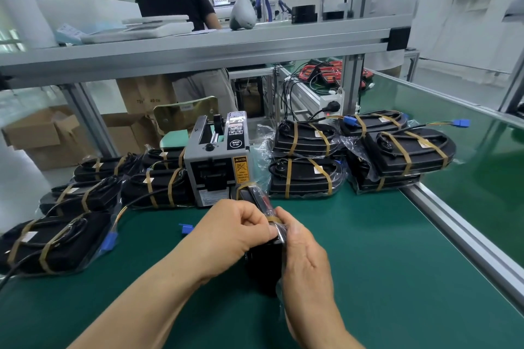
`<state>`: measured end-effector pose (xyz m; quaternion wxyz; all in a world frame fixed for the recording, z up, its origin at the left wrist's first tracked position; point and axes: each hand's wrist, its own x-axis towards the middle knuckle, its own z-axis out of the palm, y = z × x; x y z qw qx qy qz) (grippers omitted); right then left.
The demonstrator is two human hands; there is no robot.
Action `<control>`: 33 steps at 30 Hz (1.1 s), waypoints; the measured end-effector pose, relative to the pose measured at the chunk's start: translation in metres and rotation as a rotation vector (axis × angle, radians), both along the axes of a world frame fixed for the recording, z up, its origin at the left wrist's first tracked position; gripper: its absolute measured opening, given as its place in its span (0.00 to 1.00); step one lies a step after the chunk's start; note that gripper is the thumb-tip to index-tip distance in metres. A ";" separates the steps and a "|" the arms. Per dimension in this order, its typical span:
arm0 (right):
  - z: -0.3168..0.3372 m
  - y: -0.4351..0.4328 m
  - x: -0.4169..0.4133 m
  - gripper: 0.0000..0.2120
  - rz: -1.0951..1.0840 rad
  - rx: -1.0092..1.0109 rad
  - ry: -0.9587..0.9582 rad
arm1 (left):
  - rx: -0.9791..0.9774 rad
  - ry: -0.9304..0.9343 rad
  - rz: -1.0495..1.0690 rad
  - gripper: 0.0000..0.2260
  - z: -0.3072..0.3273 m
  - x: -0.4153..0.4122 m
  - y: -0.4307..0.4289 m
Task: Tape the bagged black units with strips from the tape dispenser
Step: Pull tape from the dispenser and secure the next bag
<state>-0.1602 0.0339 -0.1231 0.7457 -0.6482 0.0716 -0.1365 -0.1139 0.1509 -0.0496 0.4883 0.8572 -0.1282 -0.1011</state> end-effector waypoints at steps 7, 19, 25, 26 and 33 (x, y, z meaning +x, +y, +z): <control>0.002 0.002 0.000 0.14 -0.009 0.009 0.026 | -0.027 -0.026 0.181 0.10 -0.012 -0.008 -0.007; 0.003 0.000 -0.002 0.16 0.008 0.036 0.020 | -0.195 0.113 0.016 0.14 -0.014 -0.008 0.005; 0.022 -0.013 0.001 0.23 0.103 -0.008 0.067 | -0.210 0.107 -0.015 0.11 -0.017 -0.004 0.011; 0.030 -0.020 0.008 0.26 0.103 -0.071 0.076 | -0.208 0.103 -0.021 0.11 -0.017 -0.004 0.013; 0.074 -0.022 0.079 0.15 0.166 -0.776 0.151 | -0.150 0.073 -0.038 0.12 -0.013 -0.005 0.015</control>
